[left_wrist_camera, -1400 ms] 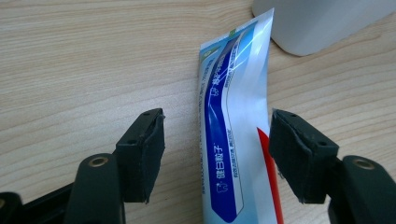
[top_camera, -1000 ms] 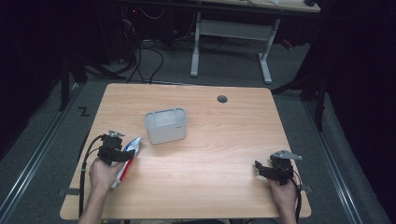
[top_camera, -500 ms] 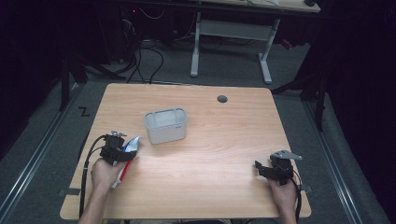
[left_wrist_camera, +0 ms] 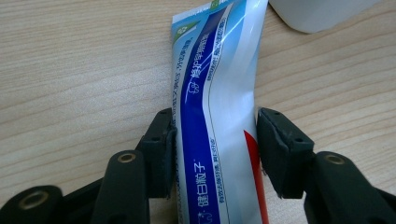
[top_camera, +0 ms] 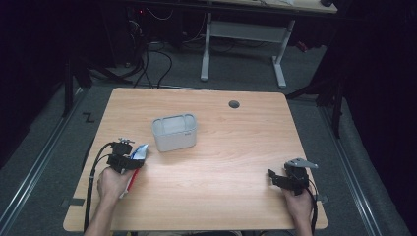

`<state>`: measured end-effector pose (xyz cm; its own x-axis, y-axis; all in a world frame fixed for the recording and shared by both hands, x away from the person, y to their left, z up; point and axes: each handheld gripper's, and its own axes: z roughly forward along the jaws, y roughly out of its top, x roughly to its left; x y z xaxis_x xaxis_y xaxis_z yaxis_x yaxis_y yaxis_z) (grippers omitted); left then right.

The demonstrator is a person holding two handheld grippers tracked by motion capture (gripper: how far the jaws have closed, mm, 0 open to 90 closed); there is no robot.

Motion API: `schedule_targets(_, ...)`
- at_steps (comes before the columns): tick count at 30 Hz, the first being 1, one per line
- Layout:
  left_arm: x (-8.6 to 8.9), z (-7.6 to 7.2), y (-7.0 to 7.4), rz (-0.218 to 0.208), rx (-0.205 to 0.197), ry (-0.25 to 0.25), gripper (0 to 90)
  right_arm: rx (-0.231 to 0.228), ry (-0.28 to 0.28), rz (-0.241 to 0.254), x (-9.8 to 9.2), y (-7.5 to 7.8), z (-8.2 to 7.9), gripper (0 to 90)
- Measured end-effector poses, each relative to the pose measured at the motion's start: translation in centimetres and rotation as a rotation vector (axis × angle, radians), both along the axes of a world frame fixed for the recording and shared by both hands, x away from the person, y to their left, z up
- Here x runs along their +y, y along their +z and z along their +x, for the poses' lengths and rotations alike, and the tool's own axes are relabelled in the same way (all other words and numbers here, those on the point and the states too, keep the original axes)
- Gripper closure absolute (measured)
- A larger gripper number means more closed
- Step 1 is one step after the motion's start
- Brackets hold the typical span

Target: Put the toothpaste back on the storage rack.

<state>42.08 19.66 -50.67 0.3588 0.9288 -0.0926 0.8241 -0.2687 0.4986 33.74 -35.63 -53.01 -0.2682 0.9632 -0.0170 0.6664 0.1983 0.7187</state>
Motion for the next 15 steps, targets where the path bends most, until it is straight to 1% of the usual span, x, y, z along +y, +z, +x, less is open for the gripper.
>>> schedule_targets(1, -0.45, 0.09, 0.19, 0.04, 0.009, -0.01, 51.4, 0.0, 0.001, 0.0, -0.01, 0.0, 0.0, 27.6)
schedule_targets(3, -0.91, 0.14, 0.28, 0.073, 0.011, -0.017, 52.3, 0.0, 0.0, 0.002, -0.01, 0.0, 0.0, 27.6)
schedule_targets(5, -1.13, 0.16, 0.33, 0.082, 0.011, -0.022, 54.0, 0.0, 0.001, 0.001, -0.02, 0.0, 0.0, 27.6)
schedule_targets(7, -1.17, 0.12, 0.3, 0.081, 0.009, -0.024, 56.4, 0.0, 0.001, 0.001, -0.01, 0.0, 0.0, 27.6)
schedule_targets(9, -1.17, -0.01, 0.25, 0.072, 0.0, -0.029, 57.8, -0.001, 0.001, -0.001, -0.01, 0.0, 0.0, 27.6)
schedule_targets(10, -1.15, -0.03, 0.29, 0.065, 0.0, -0.038, 61.1, -0.001, 0.001, -0.001, -0.01, -0.01, 0.0, 27.6)
schedule_targets(12, -1.16, 0.0, 0.33, 0.065, 0.004, -0.039, 62.4, -0.001, 0.002, -0.001, -0.01, -0.01, 0.0, 27.7)
schedule_targets(13, -1.23, 0.07, 0.45, 0.067, 0.014, -0.041, 62.4, -0.001, 0.001, -0.001, 0.0, -0.01, 0.0, 27.6)
schedule_targets(14, -1.29, 0.11, 0.53, 0.071, 0.018, -0.043, 64.3, -0.001, 0.002, -0.002, -0.02, -0.01, 0.0, 27.7)
schedule_targets(15, -1.37, 0.15, 0.61, 0.079, 0.023, -0.047, 64.3, -0.001, 0.002, -0.002, -0.02, -0.01, 0.0, 27.7)
